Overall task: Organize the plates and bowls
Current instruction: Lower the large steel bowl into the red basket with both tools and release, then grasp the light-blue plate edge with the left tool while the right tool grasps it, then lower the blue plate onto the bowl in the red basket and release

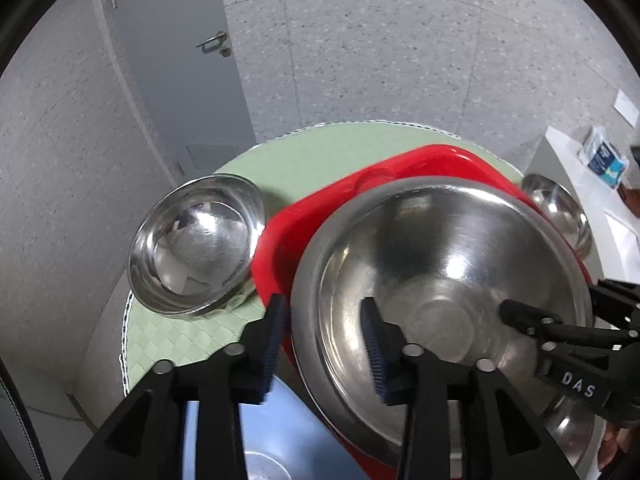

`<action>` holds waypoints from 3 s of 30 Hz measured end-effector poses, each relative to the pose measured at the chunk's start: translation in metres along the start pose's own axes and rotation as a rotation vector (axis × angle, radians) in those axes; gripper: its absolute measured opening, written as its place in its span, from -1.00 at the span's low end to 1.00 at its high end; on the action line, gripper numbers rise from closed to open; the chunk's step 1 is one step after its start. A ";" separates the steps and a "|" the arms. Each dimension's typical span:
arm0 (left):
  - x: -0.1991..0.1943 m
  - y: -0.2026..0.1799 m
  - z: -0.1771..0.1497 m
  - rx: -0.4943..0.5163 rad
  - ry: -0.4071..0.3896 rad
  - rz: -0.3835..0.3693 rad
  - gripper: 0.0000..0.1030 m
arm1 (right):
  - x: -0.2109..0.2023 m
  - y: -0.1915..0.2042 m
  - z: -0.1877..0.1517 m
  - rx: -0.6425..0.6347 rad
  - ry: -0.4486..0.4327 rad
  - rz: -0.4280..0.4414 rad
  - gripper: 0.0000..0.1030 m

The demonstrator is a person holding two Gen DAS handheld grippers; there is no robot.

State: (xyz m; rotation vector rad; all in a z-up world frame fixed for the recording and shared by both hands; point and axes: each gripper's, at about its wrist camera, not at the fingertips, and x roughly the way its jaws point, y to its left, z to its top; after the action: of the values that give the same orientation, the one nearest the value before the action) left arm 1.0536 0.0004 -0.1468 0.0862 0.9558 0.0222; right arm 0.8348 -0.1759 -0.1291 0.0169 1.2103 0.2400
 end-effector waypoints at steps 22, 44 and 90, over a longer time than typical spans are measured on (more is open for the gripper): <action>-0.077 0.139 -0.119 -0.284 -0.084 0.155 0.66 | -0.080 0.067 -0.058 -0.053 -0.241 0.067 0.22; -0.080 0.138 -0.209 -0.331 0.062 -0.002 0.12 | -0.015 0.138 -0.139 -0.096 -0.171 0.110 0.19; -0.038 0.004 -0.025 -0.100 -0.023 -0.131 -0.61 | -0.061 0.010 -0.020 -0.025 -0.195 0.078 -0.44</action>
State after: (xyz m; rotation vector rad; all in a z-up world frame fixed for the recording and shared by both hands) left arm 1.0116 0.0034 -0.1295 -0.0688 0.9341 -0.0520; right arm 0.7944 -0.1804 -0.0780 0.0646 1.0139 0.3143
